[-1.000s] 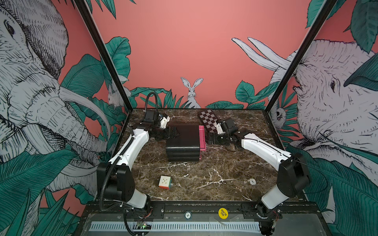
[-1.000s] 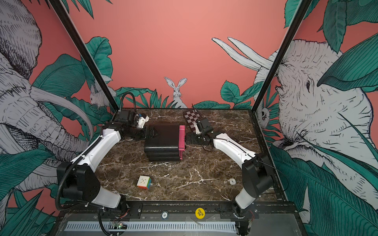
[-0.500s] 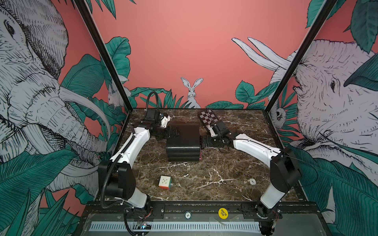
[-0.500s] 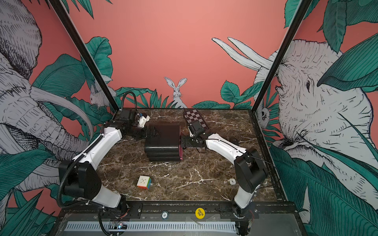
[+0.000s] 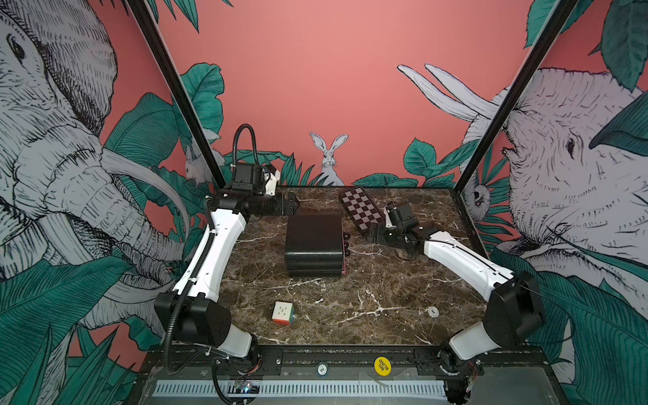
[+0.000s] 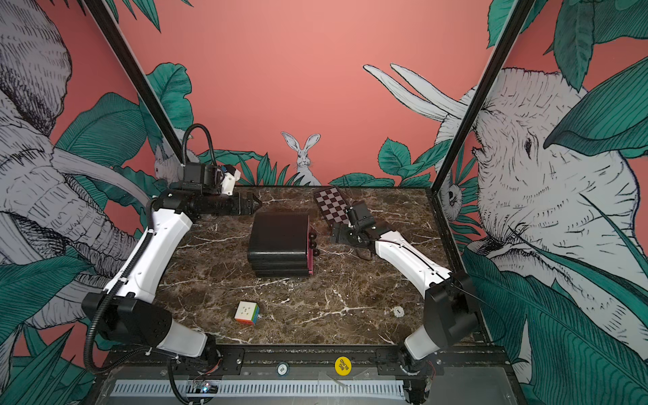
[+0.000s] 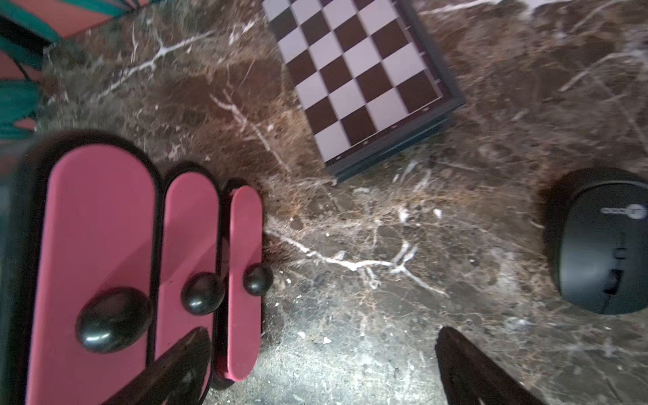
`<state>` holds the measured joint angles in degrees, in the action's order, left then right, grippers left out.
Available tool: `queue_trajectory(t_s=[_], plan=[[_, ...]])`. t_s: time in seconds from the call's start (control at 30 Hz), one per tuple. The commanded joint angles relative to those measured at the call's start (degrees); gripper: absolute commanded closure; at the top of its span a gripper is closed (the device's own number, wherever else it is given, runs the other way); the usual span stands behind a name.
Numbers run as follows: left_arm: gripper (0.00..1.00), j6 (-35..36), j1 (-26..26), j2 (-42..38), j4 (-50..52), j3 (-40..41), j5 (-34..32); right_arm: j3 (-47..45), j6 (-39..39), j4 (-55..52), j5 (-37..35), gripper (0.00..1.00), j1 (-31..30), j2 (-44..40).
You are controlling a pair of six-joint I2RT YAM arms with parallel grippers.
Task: Take the mice out of the drawer
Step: Close the drawer of the storage box, then open the drawer in the storage box.
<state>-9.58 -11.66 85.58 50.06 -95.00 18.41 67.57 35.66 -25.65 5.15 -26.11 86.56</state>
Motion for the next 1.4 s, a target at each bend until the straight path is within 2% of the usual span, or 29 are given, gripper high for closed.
queue_trajectory(t_s=[0.0,0.13,0.23,0.4,0.9,1.1,1.17,1.27,1.37], plan=[[0.01,1.28,-4.74,-0.14,4.17,-2.74,-0.78,-1.17,1.0,4.1,6.36,0.01,2.13,-0.37],[0.01,-0.12,-9.71,2.27,3.46,-4.07,-0.61,-0.58,0.1,5.86,11.37,0.01,2.2,1.63],[0.01,-4.76,-10.55,2.9,-2.46,-0.98,3.06,-1.28,0.36,8.92,14.78,0.01,1.03,3.05],[0.01,-10.08,-11.49,4.92,-8.04,2.38,5.31,-1.55,-0.46,10.04,16.73,0.01,-3.42,4.75],[0.01,-10.41,-14.04,8.86,-8.48,6.07,8.57,-1.79,0.15,12.73,17.89,0.01,-8.33,7.81],[0.01,-10.37,-14.09,8.11,-8.49,7.37,7.38,-2.2,-1.82,8.51,13.78,0.01,-8.05,5.63],[0.01,-10.45,-14.09,8.27,-8.21,7.37,7.66,-2.83,-2.27,6.91,12.54,0.01,-6.95,2.19],[0.01,-10.29,-14.09,8.46,-8.03,7.46,7.78,-5.35,-0.81,8.29,14.98,0.02,-4.0,-0.57],[0.01,-9.98,-14.09,8.38,-7.8,7.59,7.71,-9.64,2.68,15.06,20.53,0.01,0.54,-2.58]])
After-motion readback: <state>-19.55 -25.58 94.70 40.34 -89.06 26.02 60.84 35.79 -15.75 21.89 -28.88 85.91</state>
